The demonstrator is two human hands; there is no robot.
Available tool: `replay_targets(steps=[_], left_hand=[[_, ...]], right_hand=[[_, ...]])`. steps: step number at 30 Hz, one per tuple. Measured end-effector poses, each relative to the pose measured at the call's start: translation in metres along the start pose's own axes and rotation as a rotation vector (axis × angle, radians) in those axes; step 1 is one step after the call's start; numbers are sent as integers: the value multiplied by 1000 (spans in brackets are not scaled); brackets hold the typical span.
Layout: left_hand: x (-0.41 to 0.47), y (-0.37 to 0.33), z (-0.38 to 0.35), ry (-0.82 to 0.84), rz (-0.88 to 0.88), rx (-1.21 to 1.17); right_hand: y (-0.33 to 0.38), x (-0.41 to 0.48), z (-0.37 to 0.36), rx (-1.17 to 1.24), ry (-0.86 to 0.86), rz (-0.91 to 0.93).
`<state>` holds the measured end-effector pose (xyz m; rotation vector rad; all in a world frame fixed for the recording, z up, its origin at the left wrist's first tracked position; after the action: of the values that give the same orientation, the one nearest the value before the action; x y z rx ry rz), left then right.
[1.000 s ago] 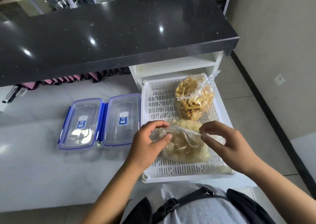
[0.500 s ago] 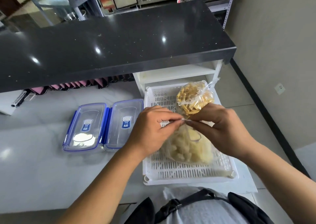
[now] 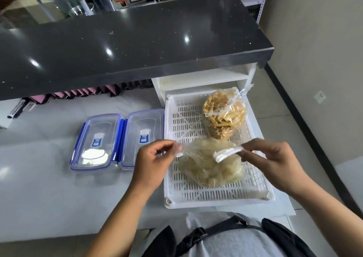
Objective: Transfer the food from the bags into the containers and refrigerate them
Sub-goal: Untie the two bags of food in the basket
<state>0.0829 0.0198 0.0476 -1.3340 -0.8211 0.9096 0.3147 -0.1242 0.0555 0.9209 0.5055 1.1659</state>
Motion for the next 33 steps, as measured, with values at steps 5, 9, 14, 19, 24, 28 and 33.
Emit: replay_targets(steps=[5, 9, 14, 19, 24, 28, 33], left_hand=[[11, -23, -17, 170, -91, 141], [19, -52, -33, 257, -202, 171], [25, -63, -21, 219, -192, 136], [25, -55, -10, 232, -100, 61], [23, -70, -8, 138, -60, -200], [16, -87, -10, 141, 25, -548], [-3, -102, -30, 263, 85, -612]], right_hand=[[21, 13, 6, -25, -41, 56], [34, 22, 9, -107, -30, 115], [39, 24, 29, -185, -64, 125], [39, 22, 52, -208, -157, 105], [47, 25, 63, 179, -321, -9], [49, 26, 48, 595, -250, -223], [71, 27, 42, 1108, 190, -323]])
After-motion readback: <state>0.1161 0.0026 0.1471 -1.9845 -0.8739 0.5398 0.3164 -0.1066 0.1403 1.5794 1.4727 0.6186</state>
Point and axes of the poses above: each hand's wrist, its own x-axis towards the middle knuckle, its own z-axis out of the back of the hand, y = z × x, the point moved 8 cm from there along x, towards the middle knuckle, and after that the axes turned 12 degrees about -x, right-handed, at the moved point
